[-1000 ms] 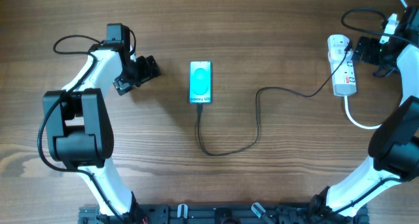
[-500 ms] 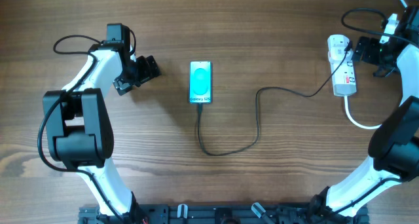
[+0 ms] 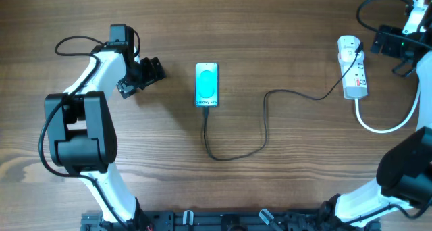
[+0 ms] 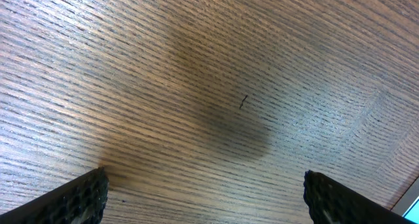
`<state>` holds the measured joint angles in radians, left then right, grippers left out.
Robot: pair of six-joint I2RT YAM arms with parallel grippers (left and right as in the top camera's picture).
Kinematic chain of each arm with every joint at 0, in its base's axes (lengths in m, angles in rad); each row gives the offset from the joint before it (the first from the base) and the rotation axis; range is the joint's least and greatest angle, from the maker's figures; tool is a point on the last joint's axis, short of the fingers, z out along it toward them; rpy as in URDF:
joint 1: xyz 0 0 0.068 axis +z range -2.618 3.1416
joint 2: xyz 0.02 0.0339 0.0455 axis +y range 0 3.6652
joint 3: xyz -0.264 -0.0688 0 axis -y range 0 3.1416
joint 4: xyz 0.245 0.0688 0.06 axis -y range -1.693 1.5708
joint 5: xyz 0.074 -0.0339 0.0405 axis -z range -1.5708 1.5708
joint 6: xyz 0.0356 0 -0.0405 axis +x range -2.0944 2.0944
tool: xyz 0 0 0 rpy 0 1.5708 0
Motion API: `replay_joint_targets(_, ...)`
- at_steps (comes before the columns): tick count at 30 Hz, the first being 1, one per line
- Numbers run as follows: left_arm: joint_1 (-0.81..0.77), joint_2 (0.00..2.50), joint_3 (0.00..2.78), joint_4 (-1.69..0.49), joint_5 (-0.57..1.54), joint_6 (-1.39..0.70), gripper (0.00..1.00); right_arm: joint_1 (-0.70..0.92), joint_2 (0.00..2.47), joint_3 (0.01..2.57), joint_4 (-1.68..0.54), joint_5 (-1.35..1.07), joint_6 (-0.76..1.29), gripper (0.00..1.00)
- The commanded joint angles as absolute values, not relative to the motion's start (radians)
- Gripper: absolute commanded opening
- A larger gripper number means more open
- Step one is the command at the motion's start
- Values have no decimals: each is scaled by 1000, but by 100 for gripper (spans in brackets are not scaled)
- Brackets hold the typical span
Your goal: Plug charger to phone and switch on socket
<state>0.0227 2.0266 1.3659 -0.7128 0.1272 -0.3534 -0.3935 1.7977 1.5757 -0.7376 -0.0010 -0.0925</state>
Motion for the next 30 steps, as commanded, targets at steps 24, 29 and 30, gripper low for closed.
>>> replay_joint_targets(24,25,2009,1354,-710,121,-348,100,-394,1485,1575,-734,-20,-104,100)
replay_joint_targets(29,25,2009,1354,-710,121,-348,100,-394,1367,1575,-735,-20,-105,100)
replay_joint_targets(30,25,2009,1354,-710,121,-348,100,-394,1350,1575,-734,-20,-104,100)
